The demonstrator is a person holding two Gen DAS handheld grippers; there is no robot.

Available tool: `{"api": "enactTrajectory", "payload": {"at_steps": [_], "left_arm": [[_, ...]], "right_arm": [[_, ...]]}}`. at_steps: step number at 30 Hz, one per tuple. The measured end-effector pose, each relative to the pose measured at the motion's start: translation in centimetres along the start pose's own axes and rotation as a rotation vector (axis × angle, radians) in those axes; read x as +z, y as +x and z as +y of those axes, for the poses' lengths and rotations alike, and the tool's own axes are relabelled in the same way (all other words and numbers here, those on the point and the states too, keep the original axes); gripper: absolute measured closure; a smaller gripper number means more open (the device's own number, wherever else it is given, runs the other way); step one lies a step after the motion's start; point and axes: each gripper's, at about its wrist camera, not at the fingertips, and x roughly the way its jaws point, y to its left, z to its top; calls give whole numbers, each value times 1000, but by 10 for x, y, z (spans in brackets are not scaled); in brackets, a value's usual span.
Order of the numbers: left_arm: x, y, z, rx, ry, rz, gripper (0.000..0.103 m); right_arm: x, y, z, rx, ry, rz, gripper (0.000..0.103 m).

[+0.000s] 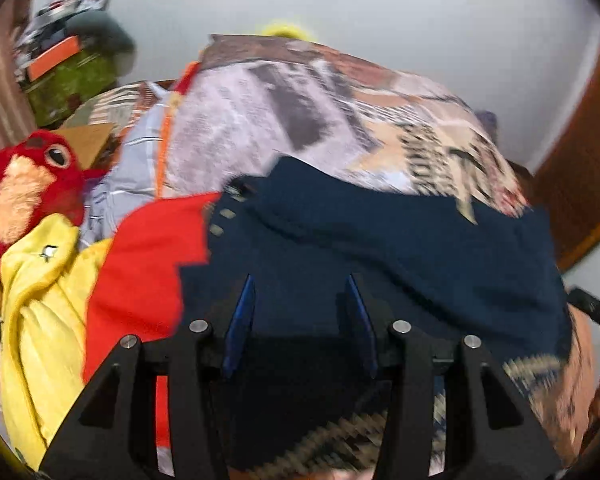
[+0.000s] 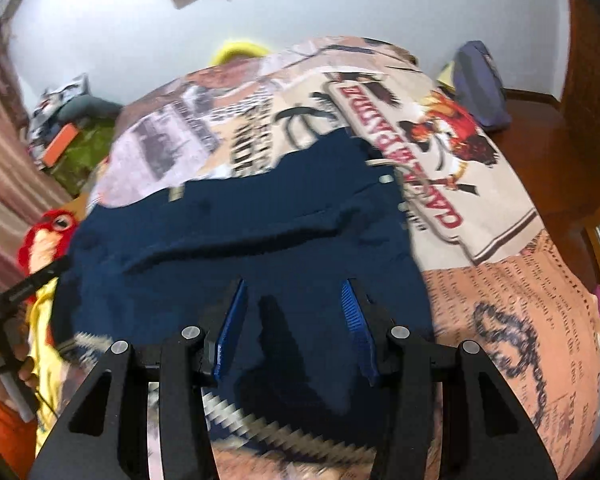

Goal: Fold large clothes

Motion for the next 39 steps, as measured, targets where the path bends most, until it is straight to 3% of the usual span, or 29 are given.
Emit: {"api": "enactTrajectory", "payload": {"at_steps": [5, 9, 11, 13, 16, 22, 30, 34, 36, 39], "left_arm": [[-20, -16, -42, -86, 104, 4, 55], [-32, -24, -72, -120, 188, -7, 46], [-38, -22, -83, -123, 227, -3, 44], [-44, -16, -89, -106, 256, 17, 44], [-51, -9, -86, -76, 269, 48, 44], [-61, -9, -40, -14, 171, 42, 38], [-78, -28, 24, 57, 17, 49, 37], [-88, -43, 55, 63, -115, 37, 37], [-96, -46, 70, 33, -225, 33, 37], [-111, -41, 89, -99, -399, 60, 37]], "right_arm": [[-12, -7, 30, 4, -94, 0, 58], [-17, -3, 41, -5, -147, 19, 58], [-20, 5, 43, -26, -170, 52, 57], [-24, 14, 42, -48, -185, 93, 49], [-33, 21, 38, -74, -218, 147, 48], [-48, 10, 22, -133, -280, 156, 32], [-60, -6, 6, -161, -242, 183, 32], [-63, -19, 7, -166, -245, 159, 32], [-64, -27, 10, -172, -258, 138, 32], [-63, -33, 15, -178, -278, 123, 32]]}}
